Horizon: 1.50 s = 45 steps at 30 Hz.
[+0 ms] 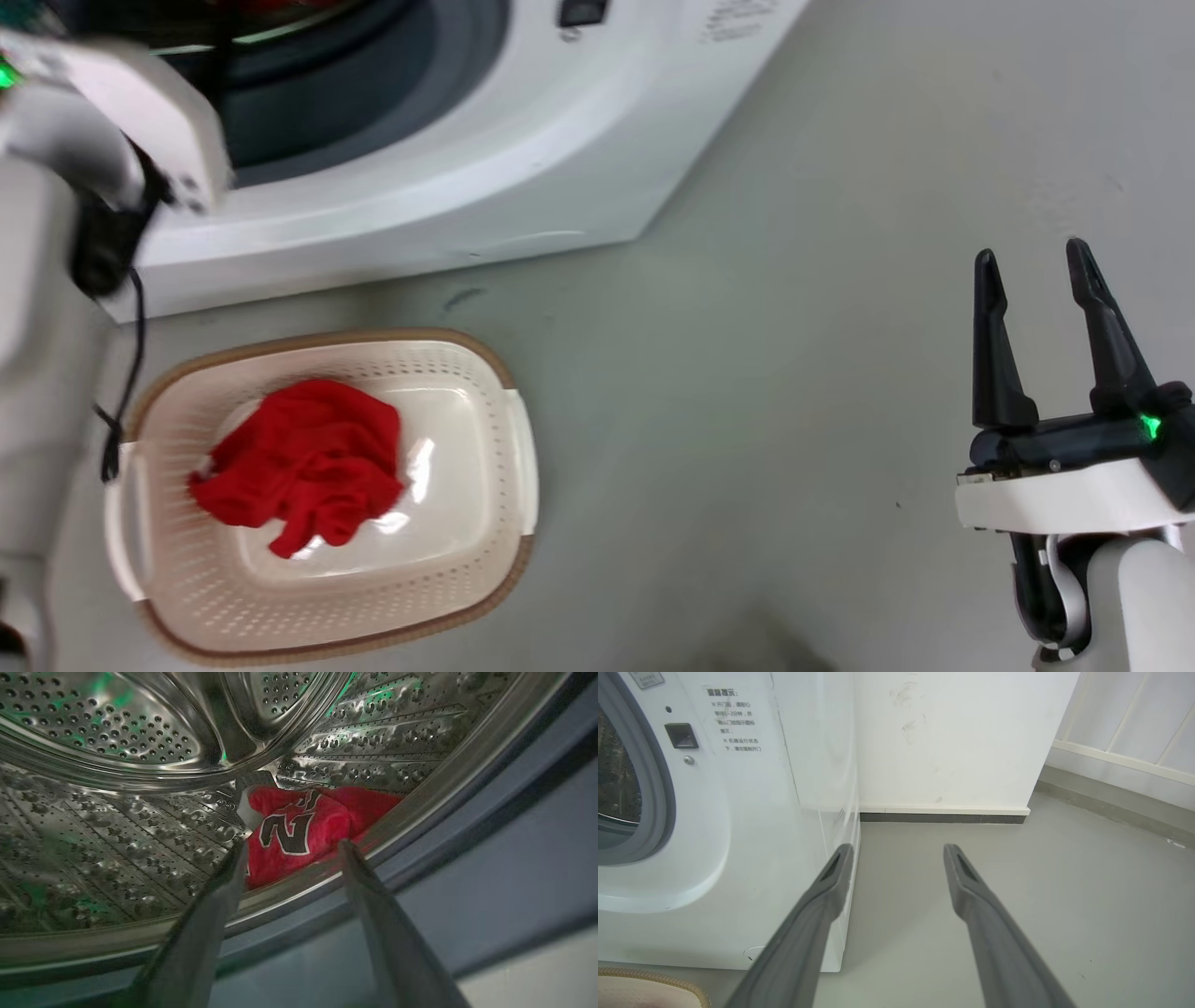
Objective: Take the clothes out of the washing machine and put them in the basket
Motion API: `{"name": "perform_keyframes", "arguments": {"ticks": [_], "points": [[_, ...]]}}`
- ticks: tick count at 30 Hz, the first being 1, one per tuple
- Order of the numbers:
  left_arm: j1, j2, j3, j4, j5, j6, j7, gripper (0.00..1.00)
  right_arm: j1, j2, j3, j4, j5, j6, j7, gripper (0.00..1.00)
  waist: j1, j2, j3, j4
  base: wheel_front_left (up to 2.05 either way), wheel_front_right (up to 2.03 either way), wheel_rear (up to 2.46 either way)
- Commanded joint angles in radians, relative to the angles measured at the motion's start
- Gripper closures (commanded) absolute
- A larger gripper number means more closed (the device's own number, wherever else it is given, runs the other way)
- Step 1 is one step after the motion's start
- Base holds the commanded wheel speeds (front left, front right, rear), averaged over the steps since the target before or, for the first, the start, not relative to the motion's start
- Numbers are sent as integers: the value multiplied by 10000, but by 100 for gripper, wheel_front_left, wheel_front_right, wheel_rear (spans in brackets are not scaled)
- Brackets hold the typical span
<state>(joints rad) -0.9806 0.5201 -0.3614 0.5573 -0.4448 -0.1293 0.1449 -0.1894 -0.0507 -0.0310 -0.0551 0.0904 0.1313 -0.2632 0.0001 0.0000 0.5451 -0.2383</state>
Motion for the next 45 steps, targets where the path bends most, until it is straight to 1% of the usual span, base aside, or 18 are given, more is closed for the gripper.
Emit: {"name": "perform_keyframes", "arguments": {"ticks": [1, 4, 7, 11, 14, 16, 18, 24, 29, 30, 31, 36, 39, 45], "points": [[-232, 18, -73, 52, -74, -9, 108, 0, -177, 10, -6, -30, 74, -10, -24, 0, -1, 0, 625, -653, 0, 0, 0], [-1401, 531, -197, 384, -328, -9, 1294, 0, -225, 17, 88, -25, 450, -10, -22, 0, -1, 0, 1074, -1121, 0, 0, 0], [-2563, 871, -275, 720, -541, -9, 2523, 0, -154, 20, 406, -22, 748, -10, -24, 0, -1, 0, 1458, -1496, 0, 0, 0], [-3854, 1146, -251, 1201, -655, 72, 4087, 0, -30, 15, 863, -21, 985, -10, -24, 0, -1, 0, 1880, -1952, 0, 0, 0], [-4622, 1292, -294, 1530, -600, 189, 4942, 0, -27, 17, 1063, -77, 1170, -10, -22, 0, -1, 0, 2146, -2223, 0, 0, 0], [-4898, 1420, -507, 1761, -405, 197, 5498, 0, -38, 18, 1179, -101, 1286, -10, -22, 0, -1, 0, 2305, -2371, 0, 0, 0], [-5165, 1637, -666, 1907, -233, 181, 5802, 0, -79, 18, 1267, -147, 1389, -10, -22, 0, -1, 0, 2448, -2495, 0, 0, 0], [-5471, 1568, -820, 2471, -137, 260, 6103, 0, -25, 17, 1304, -253, 1471, -10, -22, 0, -1, 0, 2748, -2482, 0, 0, 0], [-5533, 1443, -1145, 2951, -32, 171, 6289, 0, -36, 15, 1349, -314, 1243, -10, -24, 0, -1, 0, 2864, -2430, 0, 0, 0], [-5566, 1428, -1211, 3019, -13, 160, 6303, 42, -29, 15, 1341, -330, 1255, -10, -22, 0, -1, 0, 2879, -2416, 0, 0, 0], [-5585, 1411, -1293, 3072, -12, 130, 6328, 100, -29, 15, 1332, -344, 1257, -10, -22, 0, -1, 0, 2890, -2405, 0, 0, 0], [-5690, 1448, -1408, 3181, -201, 49, 5949, 100, -179, 15, 1342, -326, 1184, -10, -24, 0, -1, 0, 2863, -2356, 0, 0, 0], [-5685, 1594, -1430, 3180, -248, 26, 5415, 100, -329, 15, 1379, -268, 1104, -10, -24, 0, -1, 0, 2745, -2325, 0, 0, 0], [-5155, 1412, -1808, 3210, -400, 1, 4132, 100, -417, 12, 1144, -234, 708, -10, -24, 0, -1, 0, 2128, -1814, 0, 0, 0]]}}
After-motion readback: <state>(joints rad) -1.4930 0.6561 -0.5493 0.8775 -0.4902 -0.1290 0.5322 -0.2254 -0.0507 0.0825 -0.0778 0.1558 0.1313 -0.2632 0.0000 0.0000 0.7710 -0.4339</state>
